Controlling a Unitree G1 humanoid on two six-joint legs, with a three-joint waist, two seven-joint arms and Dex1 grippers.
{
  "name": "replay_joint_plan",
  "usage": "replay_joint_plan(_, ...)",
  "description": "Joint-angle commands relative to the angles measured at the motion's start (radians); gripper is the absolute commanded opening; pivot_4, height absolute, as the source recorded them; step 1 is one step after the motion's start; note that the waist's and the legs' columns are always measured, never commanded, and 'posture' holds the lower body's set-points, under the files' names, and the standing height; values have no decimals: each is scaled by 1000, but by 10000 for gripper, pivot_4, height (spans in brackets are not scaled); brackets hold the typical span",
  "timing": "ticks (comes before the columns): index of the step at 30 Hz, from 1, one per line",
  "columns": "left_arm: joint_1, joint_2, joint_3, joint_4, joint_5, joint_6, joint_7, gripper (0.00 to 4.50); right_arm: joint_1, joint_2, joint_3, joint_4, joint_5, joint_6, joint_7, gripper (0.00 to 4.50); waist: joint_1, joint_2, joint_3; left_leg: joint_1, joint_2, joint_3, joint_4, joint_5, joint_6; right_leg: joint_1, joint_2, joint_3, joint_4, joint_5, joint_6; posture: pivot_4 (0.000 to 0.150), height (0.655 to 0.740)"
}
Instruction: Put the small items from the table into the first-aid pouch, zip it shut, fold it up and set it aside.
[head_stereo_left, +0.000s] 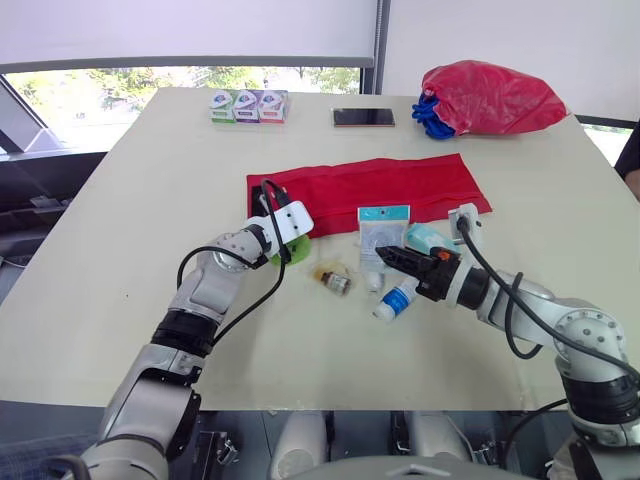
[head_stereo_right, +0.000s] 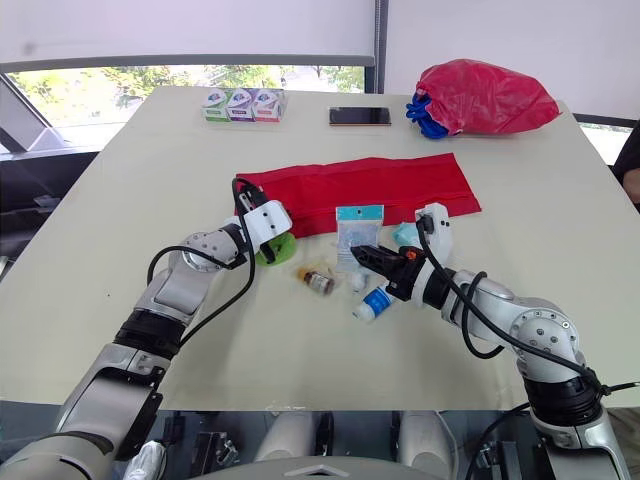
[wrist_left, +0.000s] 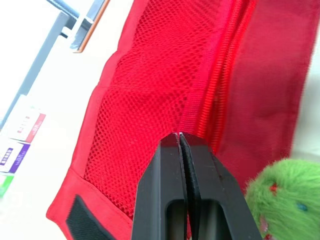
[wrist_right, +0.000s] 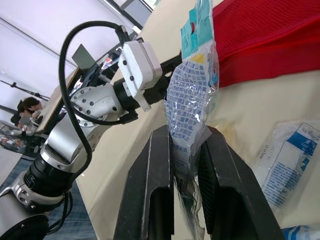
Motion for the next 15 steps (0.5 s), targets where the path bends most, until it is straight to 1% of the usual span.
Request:
replay_joint_plan(1, -4, -5, 11, -31, 18, -25, 38, 911, -20, -5, -30, -23, 5, 0, 13, 1305, 0, 0, 0, 0, 0, 0, 0, 0, 0, 0, 0, 0, 0, 0, 0, 1500, 7400)
replay_joint_plan(2, -2, -5, 12, -35, 24, -32, 50, 911, -19, -4, -30, -25, 5, 0, 11, 1305, 0, 0, 0, 0, 0, 0, 0, 0, 0, 0, 0, 0, -1, 0, 0, 1500, 7400)
replay_joint_plan(5, 5, -2, 12, -54, 43, -42, 73, 7195, -17, -8, -32, -30, 9, 2, 6, 1305, 0, -1, 0, 0, 0, 0, 0, 0, 0, 0, 0, 0, -1, 0, 0, 1500, 7400)
replay_joint_plan(6, 7, -1, 10, -61, 51, -43, 80, 10981, -16, -10, -32, -31, 11, 4, 5, 1305, -1, -1, 1, 0, 0, 0, 0, 0, 0, 0, 0, 0, -1, 0, 0, 1500, 7400)
replay_joint_plan(7, 13, 2, 6, -76, 66, -41, 89, 16440, -16, -12, -32, -32, 14, 5, 4, 1305, 0, -1, 1, 0, 0, 0, 0, 0, 0, 0, 0, 0, -1, 0, 0, 1500, 7400)
replay_joint_plan(8, 21, 5, 0, -96, 88, -38, 100, 20452, -16, -15, -33, -33, 17, 7, 3, 1305, 0, -1, 1, -1, 0, 0, 0, 0, 0, 0, 0, 0, -1, 0, 0, 1500, 7400)
replay_joint_plan(10, 37, 10, -12, -141, 130, -21, 110, 31101, -16, -22, -33, -33, 24, 11, 2, 1305, 0, -1, 1, -1, 0, 0, -1, 0, 0, 0, 0, 0, -1, 0, 0, 1500, 7400)
replay_joint_plan(12, 54, 9, -28, -197, 173, 22, 102, 40045, -19, -30, -34, -30, 32, 18, 3, 1305, 0, -1, 1, -1, 1, 0, -1, 0, 0, 0, 0, 0, -2, 0, 0, 1500, 7400)
replay_joint_plan(15, 67, 6, -50, -257, 241, 86, 91, 40045, -21, -39, -33, -27, 40, 27, 6, 1305, 0, -1, 1, -1, 1, 0, -1, 0, 0, 0, -1, 0, -2, 0, 0, 1500, 7400)
